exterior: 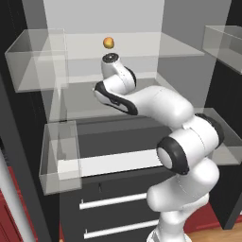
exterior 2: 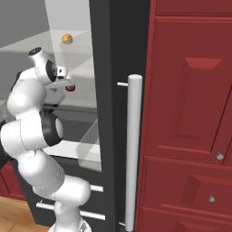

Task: Place the cold items (mango and tomato) from the fridge in one tupperware on the dining counter. Place the warm items (kebab skewer and hot dog) in the stove area in another tupperware.

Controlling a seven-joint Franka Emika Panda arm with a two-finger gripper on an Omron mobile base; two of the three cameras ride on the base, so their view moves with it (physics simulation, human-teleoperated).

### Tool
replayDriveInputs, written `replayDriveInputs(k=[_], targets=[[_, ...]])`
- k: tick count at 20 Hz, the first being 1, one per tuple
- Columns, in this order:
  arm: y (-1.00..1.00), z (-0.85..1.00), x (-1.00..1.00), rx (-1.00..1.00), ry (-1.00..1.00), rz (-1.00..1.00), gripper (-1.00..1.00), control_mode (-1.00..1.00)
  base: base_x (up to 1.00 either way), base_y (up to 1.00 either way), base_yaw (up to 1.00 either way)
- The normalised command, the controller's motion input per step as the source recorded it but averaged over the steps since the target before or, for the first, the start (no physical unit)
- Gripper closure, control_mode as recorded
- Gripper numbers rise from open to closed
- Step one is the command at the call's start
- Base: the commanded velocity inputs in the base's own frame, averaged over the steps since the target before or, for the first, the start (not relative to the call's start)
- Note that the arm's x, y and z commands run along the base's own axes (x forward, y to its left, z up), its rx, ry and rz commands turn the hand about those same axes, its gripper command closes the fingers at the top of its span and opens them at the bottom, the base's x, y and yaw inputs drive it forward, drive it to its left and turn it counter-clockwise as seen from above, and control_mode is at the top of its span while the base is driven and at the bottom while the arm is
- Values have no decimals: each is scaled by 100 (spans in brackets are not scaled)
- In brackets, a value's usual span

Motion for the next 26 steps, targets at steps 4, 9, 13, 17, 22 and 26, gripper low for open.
replayDriveInputs(k=[4, 9, 13, 17, 22, 26], targets=[[0, -14, 18, -2, -8, 0, -100, -100, 0, 0, 0], [0, -9, 20, 0, -2, 0, -100, -100, 0, 0, 0], [0, -10, 32, 0, 0, 0, -100, -100, 0, 0, 0], [4, -8, 33, 0, -1, 0, -100, -100, 0, 0, 0], [13, -4, 27, 0, -6, 0, -100, -100, 0, 0, 0], [5, -7, 20, 0, -1, 0, -100, -100, 0, 0, 0]])
